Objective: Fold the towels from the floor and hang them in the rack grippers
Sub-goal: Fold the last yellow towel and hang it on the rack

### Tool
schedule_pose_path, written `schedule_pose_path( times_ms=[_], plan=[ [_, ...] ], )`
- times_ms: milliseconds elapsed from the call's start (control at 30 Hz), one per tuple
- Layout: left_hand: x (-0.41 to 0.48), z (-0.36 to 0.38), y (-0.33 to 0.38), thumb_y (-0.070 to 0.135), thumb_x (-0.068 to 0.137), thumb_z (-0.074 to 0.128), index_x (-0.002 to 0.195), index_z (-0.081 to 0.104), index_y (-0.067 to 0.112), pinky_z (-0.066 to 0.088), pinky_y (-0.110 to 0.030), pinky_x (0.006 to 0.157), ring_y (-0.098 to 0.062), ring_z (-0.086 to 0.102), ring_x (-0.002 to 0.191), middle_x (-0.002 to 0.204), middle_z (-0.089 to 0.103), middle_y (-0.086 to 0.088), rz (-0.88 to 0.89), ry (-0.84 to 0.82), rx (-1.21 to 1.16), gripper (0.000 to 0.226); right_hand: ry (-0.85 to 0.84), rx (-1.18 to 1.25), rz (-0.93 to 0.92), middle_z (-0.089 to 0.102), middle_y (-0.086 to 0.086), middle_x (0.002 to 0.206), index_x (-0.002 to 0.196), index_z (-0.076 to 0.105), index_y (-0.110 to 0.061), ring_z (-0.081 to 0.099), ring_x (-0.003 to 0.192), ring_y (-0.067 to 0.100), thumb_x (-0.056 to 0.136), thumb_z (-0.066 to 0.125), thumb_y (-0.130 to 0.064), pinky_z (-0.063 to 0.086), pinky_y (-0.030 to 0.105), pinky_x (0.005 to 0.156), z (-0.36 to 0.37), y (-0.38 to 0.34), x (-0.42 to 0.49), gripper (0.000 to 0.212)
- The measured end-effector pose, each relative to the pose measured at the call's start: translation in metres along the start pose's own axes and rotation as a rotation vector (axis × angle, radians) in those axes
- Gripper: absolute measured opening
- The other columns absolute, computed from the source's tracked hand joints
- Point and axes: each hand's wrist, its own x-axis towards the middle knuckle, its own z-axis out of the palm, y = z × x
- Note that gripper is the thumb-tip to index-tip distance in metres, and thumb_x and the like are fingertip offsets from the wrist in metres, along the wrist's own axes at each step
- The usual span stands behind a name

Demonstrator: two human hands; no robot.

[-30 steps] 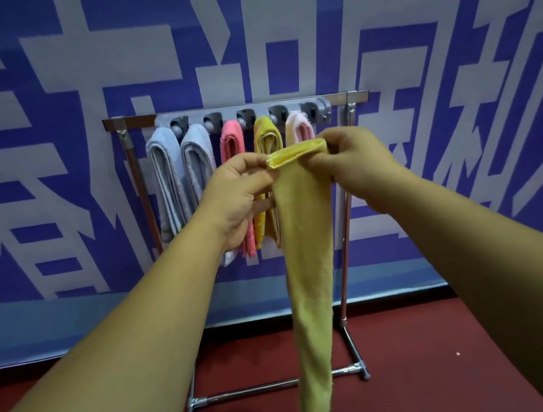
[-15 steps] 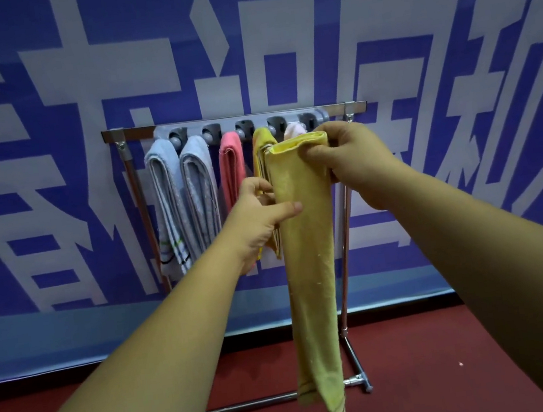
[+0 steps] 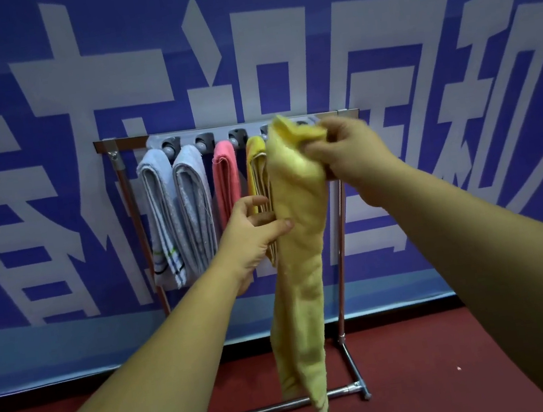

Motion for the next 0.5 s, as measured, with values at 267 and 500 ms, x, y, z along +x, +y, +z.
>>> schedule_pose_path(
  times_ms=[267,500],
  plan=[
    [-0.001,0.001,0.008,0.003,0.083,0.087,0.133,0.059,0.010,0.060,-0.045,0.098,-0.031,0.076,0.113,0.122,0.076,-0.014,-0.034,-0.093,0.059,0.058,-0.042,-0.003,-0.025,0.074,0.009,0.107,0.110,0.072,-0.019,0.072,0.103,0.026,0.102,0.066,-0.020,0.064,0.044,0.089,0.000,-0.004,-0.002,0.010],
    [-0.001,0.006,0.008,0.001,0.087,0.083,0.125,0.054,0.016,0.063,-0.046,0.094,-0.031,0.076,0.108,0.120,0.075,-0.016,-0.010,-0.063,0.037,0.051,-0.054,0.059,-0.014,0.074,0.011,0.108,0.114,0.072,-0.014,0.073,0.103,0.027,0.102,0.066,-0.021,0.064,0.046,0.089,-0.006,-0.008,0.002,0.015]
  ],
)
